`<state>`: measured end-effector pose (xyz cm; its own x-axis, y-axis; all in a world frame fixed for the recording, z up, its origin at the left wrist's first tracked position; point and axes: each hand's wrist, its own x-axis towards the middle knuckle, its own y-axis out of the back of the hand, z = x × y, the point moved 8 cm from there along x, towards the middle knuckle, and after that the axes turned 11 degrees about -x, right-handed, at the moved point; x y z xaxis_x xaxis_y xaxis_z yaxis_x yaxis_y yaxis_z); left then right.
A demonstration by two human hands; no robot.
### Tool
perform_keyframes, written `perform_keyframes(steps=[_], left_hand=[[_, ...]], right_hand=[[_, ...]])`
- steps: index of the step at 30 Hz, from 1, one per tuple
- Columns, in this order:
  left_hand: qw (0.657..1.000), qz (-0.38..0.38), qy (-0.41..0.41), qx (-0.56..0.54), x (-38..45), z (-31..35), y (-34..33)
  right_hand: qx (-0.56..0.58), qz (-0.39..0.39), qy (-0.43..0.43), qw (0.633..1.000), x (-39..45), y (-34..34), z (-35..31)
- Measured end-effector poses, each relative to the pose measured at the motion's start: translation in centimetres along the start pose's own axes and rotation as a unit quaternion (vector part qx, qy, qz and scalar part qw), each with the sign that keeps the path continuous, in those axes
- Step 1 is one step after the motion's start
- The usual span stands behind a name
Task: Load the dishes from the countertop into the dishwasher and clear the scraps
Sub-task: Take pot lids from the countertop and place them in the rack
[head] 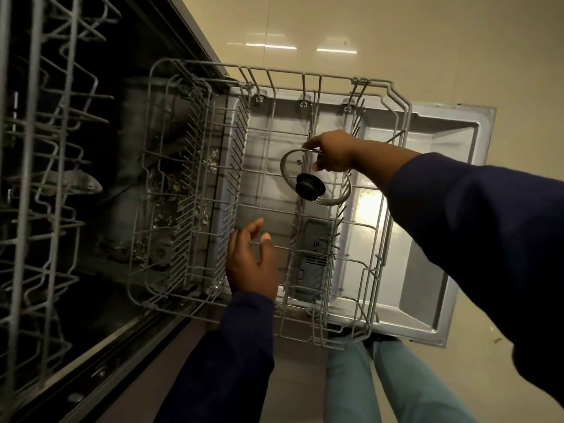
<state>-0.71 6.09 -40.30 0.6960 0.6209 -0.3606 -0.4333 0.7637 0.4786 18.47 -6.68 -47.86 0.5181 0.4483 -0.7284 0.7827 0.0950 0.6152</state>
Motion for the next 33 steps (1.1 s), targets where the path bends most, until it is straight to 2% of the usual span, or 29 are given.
perform_keyframes(steps=[8, 17, 33], left_hand=[[1.0, 0.002, 0.009, -0.001, 0.1, 0.2, 0.0], [1.0, -0.002, -0.001, 0.003, 0.0, 0.5, -0.3], [0.999, -0.024, -0.022, 0.021, -0.4, 1.5, -1.8]], right_hand=[[-0.028, 0.015, 0.042, 0.999, 0.7, 2.8, -2.0], [-0.009, 0.017, 0.027, 0.999, 0.6, 0.2, -0.7], [0.009, 0.002, 0.054, 0.999, -1.2, 3.2, -0.1]])
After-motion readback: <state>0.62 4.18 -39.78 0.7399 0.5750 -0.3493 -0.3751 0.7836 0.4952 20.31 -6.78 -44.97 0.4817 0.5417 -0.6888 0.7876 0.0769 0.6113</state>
